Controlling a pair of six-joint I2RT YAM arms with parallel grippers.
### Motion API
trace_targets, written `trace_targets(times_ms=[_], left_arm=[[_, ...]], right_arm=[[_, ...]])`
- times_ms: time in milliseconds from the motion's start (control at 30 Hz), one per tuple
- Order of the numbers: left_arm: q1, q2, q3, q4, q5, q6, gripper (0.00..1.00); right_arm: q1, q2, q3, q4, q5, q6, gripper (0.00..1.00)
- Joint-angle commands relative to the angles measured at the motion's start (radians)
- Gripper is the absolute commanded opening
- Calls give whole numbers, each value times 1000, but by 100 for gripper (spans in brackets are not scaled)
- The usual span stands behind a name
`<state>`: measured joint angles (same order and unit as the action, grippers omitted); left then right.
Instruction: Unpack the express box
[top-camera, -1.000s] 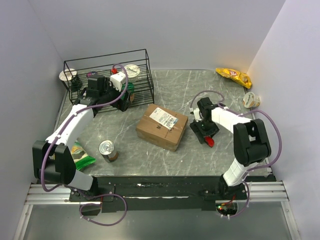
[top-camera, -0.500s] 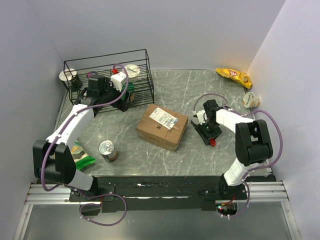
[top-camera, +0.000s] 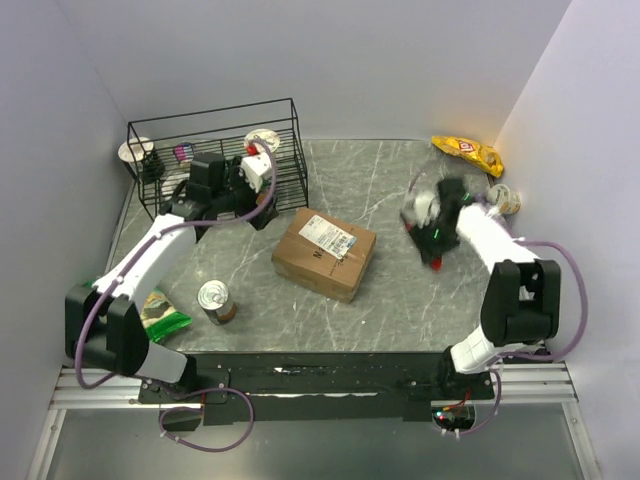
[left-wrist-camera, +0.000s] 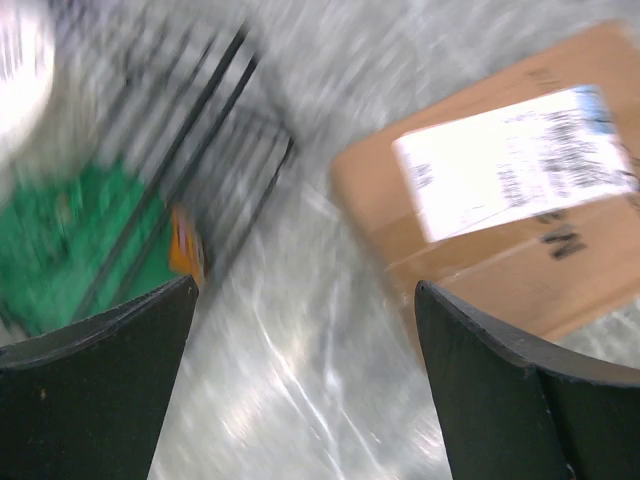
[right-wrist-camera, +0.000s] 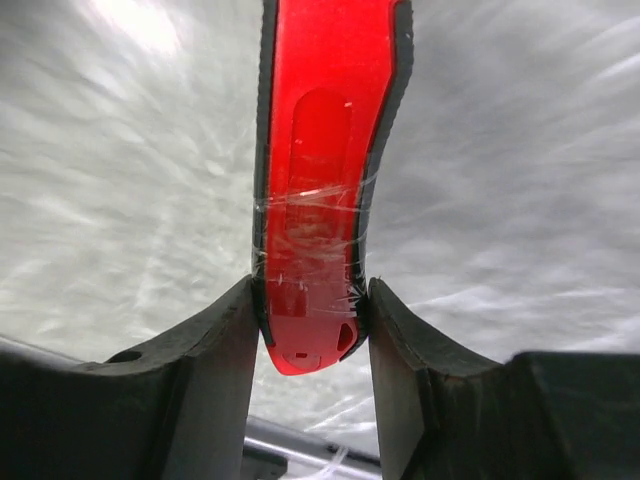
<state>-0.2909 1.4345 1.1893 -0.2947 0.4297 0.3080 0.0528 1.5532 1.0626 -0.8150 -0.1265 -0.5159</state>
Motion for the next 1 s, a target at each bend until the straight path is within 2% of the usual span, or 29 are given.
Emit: trace_targets(times_ms=[0, 33, 100, 133, 200, 233, 333, 467, 567, 633, 800, 967], left_arm=[[-27, -195, -162, 319, 217, 301, 96], [-33, -251, -195, 365, 249, 345, 96], [-69, -260, -180, 344, 285, 463, 97], [-82, -244, -156, 298, 285, 477, 96], [-100, -227, -99, 269, 259, 439, 96], [-105, -215, -89, 314, 229, 410, 96], [-123, -227, -82, 412, 123, 330, 97], [-143, -276, -79, 436, 142, 475, 99], [-187, -286, -37, 321, 113, 609, 92], [-217, -278, -10, 306, 78, 649, 90], [-228, -214, 79, 143, 156, 801, 86], [-234, -165, 105, 131, 190, 916, 85]], right_arm=[[-28, -1, 516, -160, -348, -15, 0], [-21, 39, 715, -202, -496, -16, 0], [14, 172, 898, -353, -597, -22, 0], [60, 220, 1060, -407, -661, -56, 0], [100, 327, 1176, -546, -714, -84, 0], [148, 350, 1242, -585, -726, -119, 0], [202, 367, 1210, -599, -740, -147, 0], [272, 340, 1157, -602, -795, -170, 0], [304, 343, 1169, -619, -788, -176, 0], [314, 346, 1177, -624, -757, -184, 0], [335, 392, 1241, -667, -699, -196, 0], [358, 390, 1237, -678, -680, -205, 0]])
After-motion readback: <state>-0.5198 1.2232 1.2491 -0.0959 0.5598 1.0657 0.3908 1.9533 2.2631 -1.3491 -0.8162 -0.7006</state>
